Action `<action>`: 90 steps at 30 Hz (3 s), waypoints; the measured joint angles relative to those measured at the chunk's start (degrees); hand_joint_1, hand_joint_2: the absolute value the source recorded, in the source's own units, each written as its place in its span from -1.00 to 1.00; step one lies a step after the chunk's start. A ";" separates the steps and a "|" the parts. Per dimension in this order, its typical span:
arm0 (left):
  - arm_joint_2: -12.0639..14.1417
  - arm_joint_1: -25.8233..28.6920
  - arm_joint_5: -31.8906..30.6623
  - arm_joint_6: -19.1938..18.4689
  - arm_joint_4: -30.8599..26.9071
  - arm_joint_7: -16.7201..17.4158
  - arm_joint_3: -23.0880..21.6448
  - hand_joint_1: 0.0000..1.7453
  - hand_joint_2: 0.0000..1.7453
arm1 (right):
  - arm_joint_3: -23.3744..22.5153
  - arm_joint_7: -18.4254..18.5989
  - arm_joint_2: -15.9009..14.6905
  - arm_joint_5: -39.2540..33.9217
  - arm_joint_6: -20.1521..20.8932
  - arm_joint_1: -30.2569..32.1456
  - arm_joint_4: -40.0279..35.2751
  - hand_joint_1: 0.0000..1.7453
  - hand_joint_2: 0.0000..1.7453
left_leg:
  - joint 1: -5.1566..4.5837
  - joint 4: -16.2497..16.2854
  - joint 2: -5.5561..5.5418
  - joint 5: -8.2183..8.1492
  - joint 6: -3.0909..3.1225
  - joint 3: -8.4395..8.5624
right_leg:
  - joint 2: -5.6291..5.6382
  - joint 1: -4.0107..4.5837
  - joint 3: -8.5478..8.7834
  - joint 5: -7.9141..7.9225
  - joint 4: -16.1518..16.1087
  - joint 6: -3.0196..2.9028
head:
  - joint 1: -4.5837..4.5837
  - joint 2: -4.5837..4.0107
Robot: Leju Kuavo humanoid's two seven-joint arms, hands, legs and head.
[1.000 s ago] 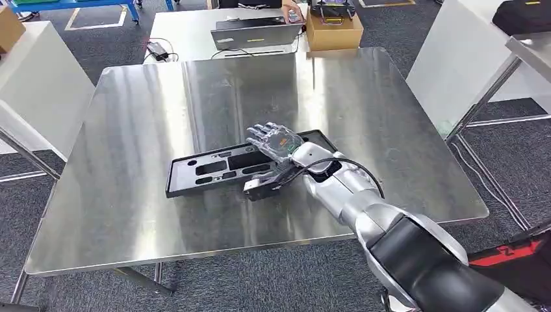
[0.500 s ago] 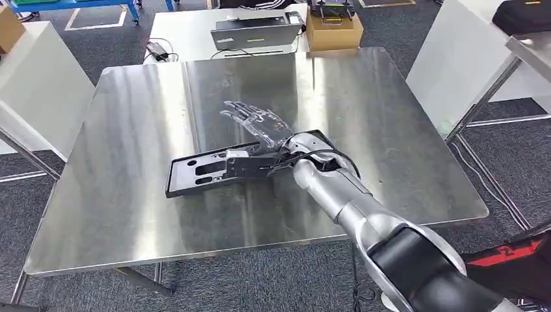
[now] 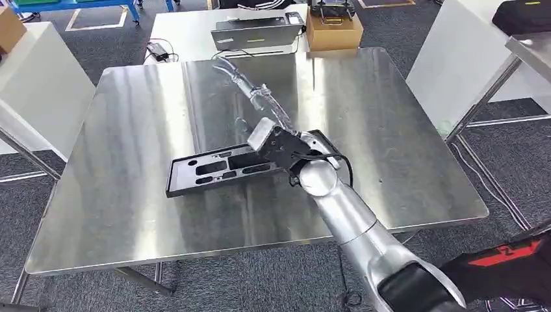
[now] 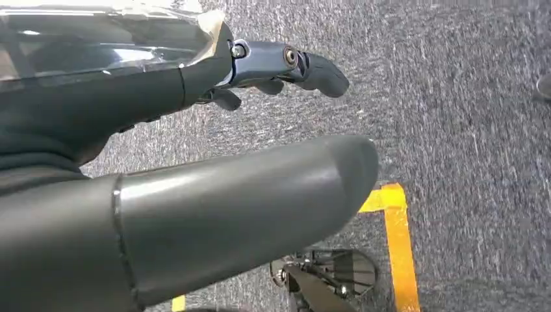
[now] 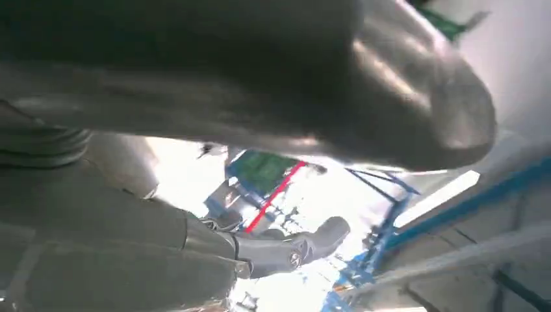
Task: Take the parts from the cabinet and place them on the table.
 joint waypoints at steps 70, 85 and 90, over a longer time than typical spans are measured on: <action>5.68 -0.11 4.72 -5.62 -0.15 -2.10 2.65 -1.00 -1.00 | -25.24 -0.83 -3.61 -26.46 16.52 37.70 -42.22 -1.00 -1.00 | 0.40 -1.26 0.76 2.94 2.00 -0.93 | -0.16 -0.02 -4.30 -3.46 5.81 0.01 | 0.31 0.00; 5.18 0.75 5.75 -5.60 0.00 -2.62 4.22 -1.00 -1.00 | -25.44 -0.33 -2.58 -26.42 17.72 37.79 -41.04 -1.00 -1.00 | 0.89 6.42 0.60 0.56 -1.58 -9.36 | -0.57 -0.94 4.86 -2.71 -2.02 -1.40 | 0.17 0.00; 5.18 0.73 5.75 -5.68 0.00 -2.62 4.39 -1.00 -1.00 | -25.51 -0.18 -2.27 -26.42 17.75 37.89 -40.86 -1.00 -1.00 | 1.32 16.12 0.39 -2.18 -2.21 -9.39 | -0.59 -0.98 1.39 0.27 -1.79 -0.90 | 0.15 0.00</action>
